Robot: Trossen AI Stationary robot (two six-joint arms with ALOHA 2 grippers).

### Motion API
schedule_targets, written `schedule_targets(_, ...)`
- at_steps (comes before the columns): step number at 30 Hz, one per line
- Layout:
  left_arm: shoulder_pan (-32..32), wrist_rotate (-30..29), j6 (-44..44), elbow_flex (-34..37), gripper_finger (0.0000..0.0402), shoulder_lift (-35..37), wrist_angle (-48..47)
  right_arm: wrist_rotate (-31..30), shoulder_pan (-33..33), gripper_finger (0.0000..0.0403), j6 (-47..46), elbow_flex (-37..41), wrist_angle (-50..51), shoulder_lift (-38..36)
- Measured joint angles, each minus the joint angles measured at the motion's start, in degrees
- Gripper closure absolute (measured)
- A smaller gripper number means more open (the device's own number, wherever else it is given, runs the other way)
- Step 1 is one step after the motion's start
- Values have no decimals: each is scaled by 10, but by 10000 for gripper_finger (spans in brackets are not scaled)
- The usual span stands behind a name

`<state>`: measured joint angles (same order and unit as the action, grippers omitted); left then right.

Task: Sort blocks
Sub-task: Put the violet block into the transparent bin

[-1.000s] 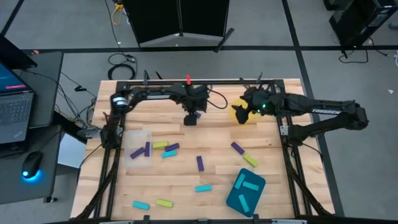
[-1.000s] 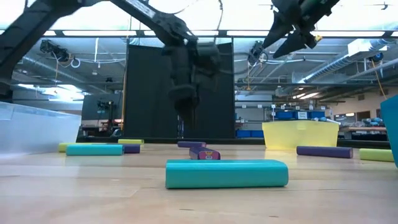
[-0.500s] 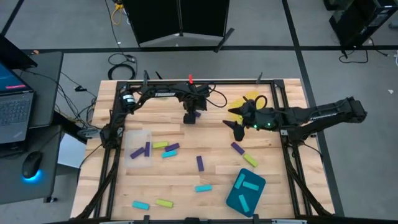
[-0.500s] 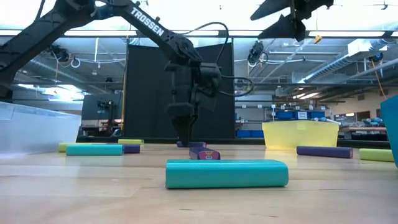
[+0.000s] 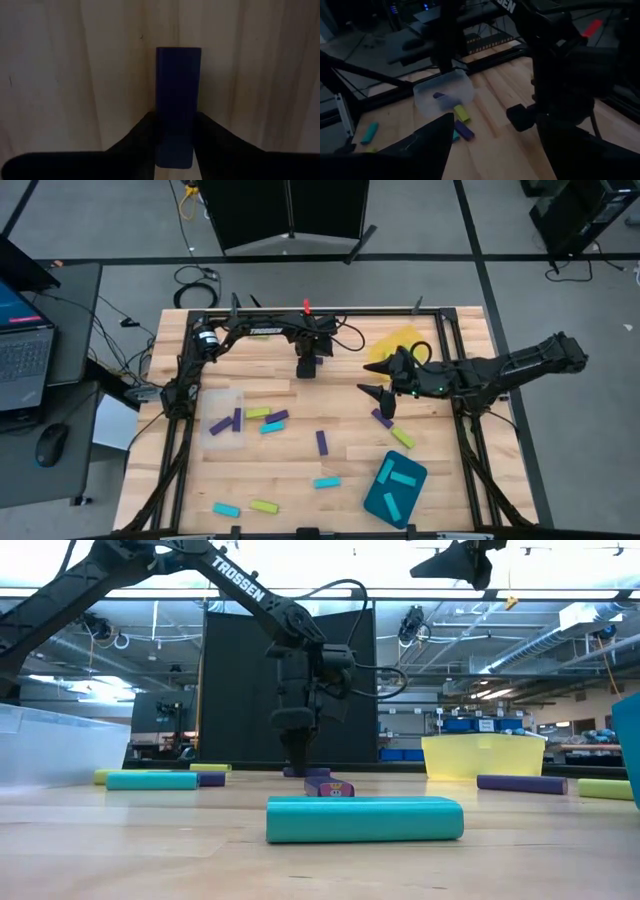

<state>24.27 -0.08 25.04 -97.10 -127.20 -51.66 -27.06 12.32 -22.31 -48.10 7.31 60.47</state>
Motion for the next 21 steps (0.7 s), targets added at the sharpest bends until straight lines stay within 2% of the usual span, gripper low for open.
schedule_targets(5, -3, 2, -12, 0, 301, 1, -4, -24, 15, 112, 4, 0, -1, 0)
schedule_targets(10, -4, 19, -35, 6, 301, 31, -5, -36, 31, 112, 25, 0, -15, 0)
schedule_targets(16, -17, 28, -50, 4, 301, 134, -27, -37, 49, 115, 62, 0, -43, 0)
schedule_targets(21, -63, 19, -94, 3, 301, 240, -84, -37, 57, 119, 73, 0, -37, 0)
